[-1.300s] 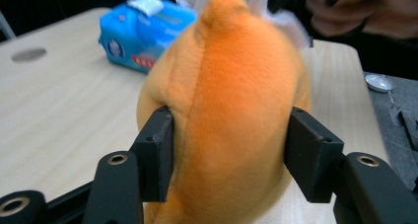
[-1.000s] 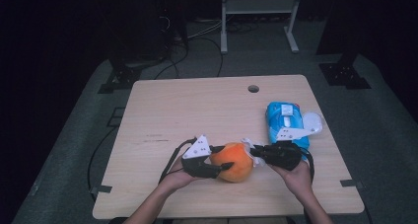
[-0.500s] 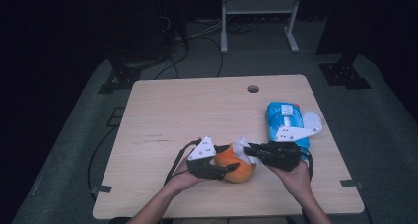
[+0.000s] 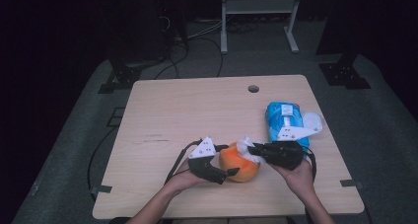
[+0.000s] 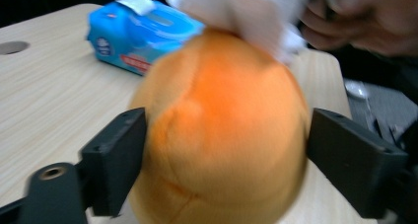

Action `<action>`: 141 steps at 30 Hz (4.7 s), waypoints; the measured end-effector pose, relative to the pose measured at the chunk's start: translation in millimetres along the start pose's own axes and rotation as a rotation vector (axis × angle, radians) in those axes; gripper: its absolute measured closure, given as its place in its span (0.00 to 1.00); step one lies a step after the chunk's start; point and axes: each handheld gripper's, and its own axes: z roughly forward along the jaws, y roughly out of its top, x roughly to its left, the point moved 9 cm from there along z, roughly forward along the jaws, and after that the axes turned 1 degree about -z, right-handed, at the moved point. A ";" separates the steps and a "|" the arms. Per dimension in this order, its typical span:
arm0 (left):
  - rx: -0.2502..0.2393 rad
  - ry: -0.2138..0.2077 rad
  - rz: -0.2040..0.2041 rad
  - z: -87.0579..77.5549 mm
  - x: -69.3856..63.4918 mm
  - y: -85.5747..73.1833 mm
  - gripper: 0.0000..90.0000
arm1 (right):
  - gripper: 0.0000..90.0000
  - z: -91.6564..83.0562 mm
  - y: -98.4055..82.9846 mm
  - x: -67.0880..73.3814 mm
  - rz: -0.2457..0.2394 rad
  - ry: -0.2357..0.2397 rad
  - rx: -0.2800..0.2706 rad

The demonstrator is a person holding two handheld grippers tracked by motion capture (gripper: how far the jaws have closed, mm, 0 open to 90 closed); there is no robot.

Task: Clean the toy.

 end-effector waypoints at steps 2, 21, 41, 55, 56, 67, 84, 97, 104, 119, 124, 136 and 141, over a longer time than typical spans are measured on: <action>-0.005 -0.045 0.014 -2.5 -6.9 2.7 0.26 | 0.90 -3.7 -2.0 -6.5 0.012 -0.020 0.002; -0.024 0.046 0.082 -9.0 -3.6 13.5 0.41 | 0.90 -6.6 2.4 0.6 0.007 0.007 -0.010; 0.007 0.017 0.142 7.0 -15.4 -4.7 0.39 | 0.90 -0.2 -19.6 -19.7 0.022 -0.053 0.060; 0.023 0.002 0.212 11.2 -25.8 -7.9 0.38 | 0.90 16.5 0.6 30.3 -0.072 0.061 0.046; 0.022 -0.001 0.214 11.3 -26.7 -8.0 0.38 | 0.90 16.5 -1.1 26.3 -0.061 0.061 0.046; 0.009 0.005 0.163 4.6 -13.8 -7.3 0.39 | 0.90 -0.2 -28.4 -30.7 0.074 -0.050 0.073; -0.038 0.046 0.018 -8.0 14.0 -6.4 0.38 | 0.90 -1.5 -17.7 -15.8 0.062 0.006 0.051; -0.031 0.032 0.044 1.6 3.8 -6.6 0.36 | 0.90 12.2 1.1 27.7 0.011 0.133 0.007; -0.026 0.040 0.039 1.1 4.8 -6.6 0.37 | 0.90 14.5 2.8 27.4 -0.035 0.096 0.016; -0.070 0.089 -0.018 -14.7 16.2 7.2 0.45 | 0.90 4.2 -7.4 -2.2 0.009 0.002 0.022; -0.053 0.101 0.033 -12.7 9.3 9.1 0.45 | 0.90 11.2 10.5 27.6 -0.032 0.077 -0.018; -0.070 0.125 0.011 -21.2 15.5 11.8 0.46 | 0.90 16.4 3.3 14.9 0.027 0.073 -0.023; -0.031 0.160 0.036 -15.1 16.0 4.6 0.44 | 0.90 19.9 3.1 15.0 0.009 0.054 -0.010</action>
